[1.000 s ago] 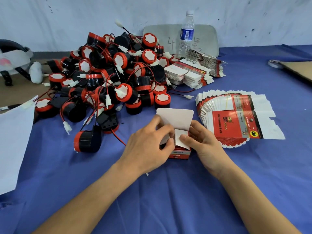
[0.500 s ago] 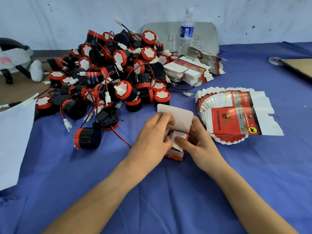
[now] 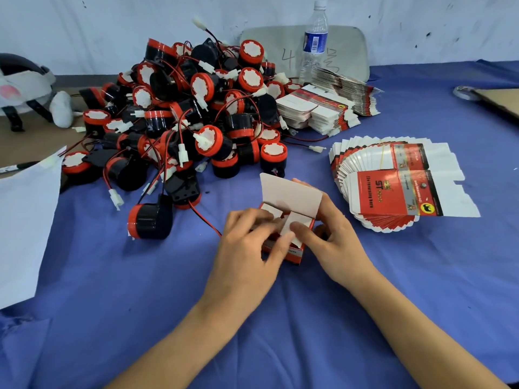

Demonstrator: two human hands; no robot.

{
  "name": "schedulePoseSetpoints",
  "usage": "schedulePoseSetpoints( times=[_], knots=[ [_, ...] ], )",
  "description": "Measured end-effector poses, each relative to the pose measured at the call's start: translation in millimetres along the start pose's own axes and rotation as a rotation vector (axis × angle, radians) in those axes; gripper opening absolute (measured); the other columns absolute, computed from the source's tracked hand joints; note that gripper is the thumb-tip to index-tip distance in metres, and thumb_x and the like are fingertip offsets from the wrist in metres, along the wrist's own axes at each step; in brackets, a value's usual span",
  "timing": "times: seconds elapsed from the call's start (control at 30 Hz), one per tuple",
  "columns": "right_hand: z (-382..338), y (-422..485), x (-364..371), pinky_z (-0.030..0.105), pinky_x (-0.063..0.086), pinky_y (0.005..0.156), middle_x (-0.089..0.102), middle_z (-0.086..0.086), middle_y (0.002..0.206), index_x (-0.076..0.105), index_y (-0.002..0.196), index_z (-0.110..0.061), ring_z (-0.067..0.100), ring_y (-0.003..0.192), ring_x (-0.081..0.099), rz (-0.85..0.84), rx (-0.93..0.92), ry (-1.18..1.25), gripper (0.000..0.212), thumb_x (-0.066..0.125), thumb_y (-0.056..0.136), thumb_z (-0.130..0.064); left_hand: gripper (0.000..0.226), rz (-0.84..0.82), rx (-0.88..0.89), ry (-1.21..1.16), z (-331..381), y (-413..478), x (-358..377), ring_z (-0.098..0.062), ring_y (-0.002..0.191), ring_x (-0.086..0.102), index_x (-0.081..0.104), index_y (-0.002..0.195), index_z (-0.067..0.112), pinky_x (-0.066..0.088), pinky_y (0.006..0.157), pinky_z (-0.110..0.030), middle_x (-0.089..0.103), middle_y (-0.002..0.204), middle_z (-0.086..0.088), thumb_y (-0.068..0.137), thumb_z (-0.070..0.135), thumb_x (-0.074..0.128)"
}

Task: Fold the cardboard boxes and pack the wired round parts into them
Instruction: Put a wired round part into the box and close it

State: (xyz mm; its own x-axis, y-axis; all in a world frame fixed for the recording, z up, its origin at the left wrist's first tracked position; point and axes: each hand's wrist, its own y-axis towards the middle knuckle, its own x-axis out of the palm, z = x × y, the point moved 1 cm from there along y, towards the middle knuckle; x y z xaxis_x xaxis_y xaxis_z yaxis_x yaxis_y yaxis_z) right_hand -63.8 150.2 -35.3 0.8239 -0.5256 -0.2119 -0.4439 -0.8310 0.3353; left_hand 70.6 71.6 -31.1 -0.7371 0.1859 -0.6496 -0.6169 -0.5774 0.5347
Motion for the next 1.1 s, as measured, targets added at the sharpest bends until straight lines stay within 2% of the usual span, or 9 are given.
schedulePoseSetpoints(
  times=[0.17, 0.27, 0.33, 0.43, 0.57, 0.77, 0.9, 1.03, 1.1],
  knots=[
    [3.8, 0.0, -1.6, 0.025, 0.048, 0.085, 0.063, -0.011, 0.117, 0.050, 0.125, -0.039, 0.010, 0.108, 0.059, 0.057, -0.017, -0.111, 0.053, 0.060, 0.090, -0.001, 0.051, -0.154, 0.097, 0.007, -4.6, 8.8, 0.2, -0.013, 0.110, 0.045, 0.067, 0.120, 0.012, 0.036, 0.098, -0.017, 0.062, 0.111, -0.001, 0.083, 0.047, 0.058],
    [-3.9, 6.3, -12.0, 0.027, 0.043, 0.091, 0.060, -0.003, 0.118, 0.055, 0.117, -0.035, 0.010, 0.111, 0.056, 0.099, -0.064, -0.178, 0.047, 0.060, 0.089, 0.002, 0.038, -0.230, 0.211, 0.015, -10.4, 28.0, 4.6, -0.024, 0.104, 0.050, 0.068, 0.118, 0.012, 0.039, 0.094, -0.024, 0.063, 0.108, -0.007, 0.085, 0.030, 0.069],
    [-16.3, 12.2, -18.5, 0.022, 0.044, 0.095, 0.064, -0.005, 0.119, 0.064, 0.114, -0.027, 0.009, 0.116, 0.057, 0.067, -0.060, -0.063, 0.031, 0.056, 0.090, -0.008, 0.029, -0.229, 0.244, 0.027, -10.3, 37.8, 11.3, -0.031, 0.099, 0.053, 0.070, 0.114, 0.010, 0.039, 0.091, -0.025, 0.064, 0.106, -0.010, 0.086, 0.018, 0.070],
    [-33.2, 30.0, -25.2, 0.015, 0.047, 0.079, 0.074, -0.004, 0.094, 0.074, 0.096, -0.016, 0.005, 0.092, 0.066, 0.088, 0.017, -0.001, 0.021, 0.056, 0.092, -0.027, 0.025, -0.235, 0.254, 0.017, -8.9, 43.9, 20.2, -0.033, 0.102, 0.052, 0.071, 0.112, 0.009, 0.038, 0.090, -0.024, 0.063, 0.110, -0.010, 0.088, 0.013, 0.069],
    [-39.9, 55.8, -32.1, 0.028, 0.048, 0.076, 0.071, 0.013, 0.090, 0.069, 0.089, -0.006, 0.016, 0.078, 0.062, 0.034, 0.090, -0.174, 0.013, 0.058, 0.094, -0.011, 0.026, -0.212, 0.277, -0.006, -9.9, 44.5, 20.9, -0.030, 0.103, 0.053, 0.071, 0.114, 0.009, 0.045, 0.090, -0.029, 0.064, 0.111, -0.010, 0.090, 0.016, 0.064],
    [-35.8, 56.0, -36.9, 0.003, 0.041, 0.070, 0.069, -0.020, 0.084, 0.073, 0.097, -0.024, -0.013, 0.075, 0.060, 0.019, 0.088, -0.332, 0.018, 0.062, 0.092, -0.011, 0.025, -0.187, 0.288, -0.009, -6.8, 45.0, 18.8, -0.032, 0.100, 0.056, 0.072, 0.111, 0.009, 0.051, 0.082, -0.037, 0.065, 0.110, -0.009, 0.089, 0.017, 0.063],
    [-26.6, 55.1, -30.8, -0.001, 0.041, 0.074, 0.066, -0.019, 0.086, 0.074, 0.107, -0.018, -0.022, 0.074, 0.056, 0.155, 0.092, -0.437, 0.021, 0.066, 0.090, -0.010, 0.023, -0.169, 0.287, -0.005, -10.0, 43.5, 21.2, -0.028, 0.101, 0.055, 0.073, 0.109, 0.010, 0.050, 0.083, -0.034, 0.065, 0.110, -0.005, 0.089, 0.017, 0.065],
    [-19.9, 27.8, -11.8, 0.005, 0.046, 0.074, 0.074, -0.006, 0.093, 0.072, 0.111, -0.020, -0.004, 0.083, 0.063, 0.203, -0.100, -0.518, 0.026, 0.069, 0.087, -0.010, 0.013, -0.049, 0.152, -0.197, -15.4, 40.2, 22.4, -0.018, 0.097, 0.057, 0.076, 0.093, 0.008, 0.047, 0.086, -0.025, 0.070, 0.100, -0.002, 0.080, 0.008, 0.075],
    [-16.2, 15.1, -5.5, 0.023, 0.049, 0.092, 0.070, -0.014, 0.102, 0.066, 0.112, -0.032, -0.003, 0.094, 0.064, 0.233, -0.149, -0.436, 0.036, 0.069, 0.087, -0.007, 0.019, 0.008, 0.018, -0.354, -15.7, 35.9, 21.7, -0.014, 0.092, 0.061, 0.072, 0.087, 0.019, 0.049, 0.085, -0.027, 0.069, 0.092, 0.004, 0.076, 0.006, 0.078]
  ],
)
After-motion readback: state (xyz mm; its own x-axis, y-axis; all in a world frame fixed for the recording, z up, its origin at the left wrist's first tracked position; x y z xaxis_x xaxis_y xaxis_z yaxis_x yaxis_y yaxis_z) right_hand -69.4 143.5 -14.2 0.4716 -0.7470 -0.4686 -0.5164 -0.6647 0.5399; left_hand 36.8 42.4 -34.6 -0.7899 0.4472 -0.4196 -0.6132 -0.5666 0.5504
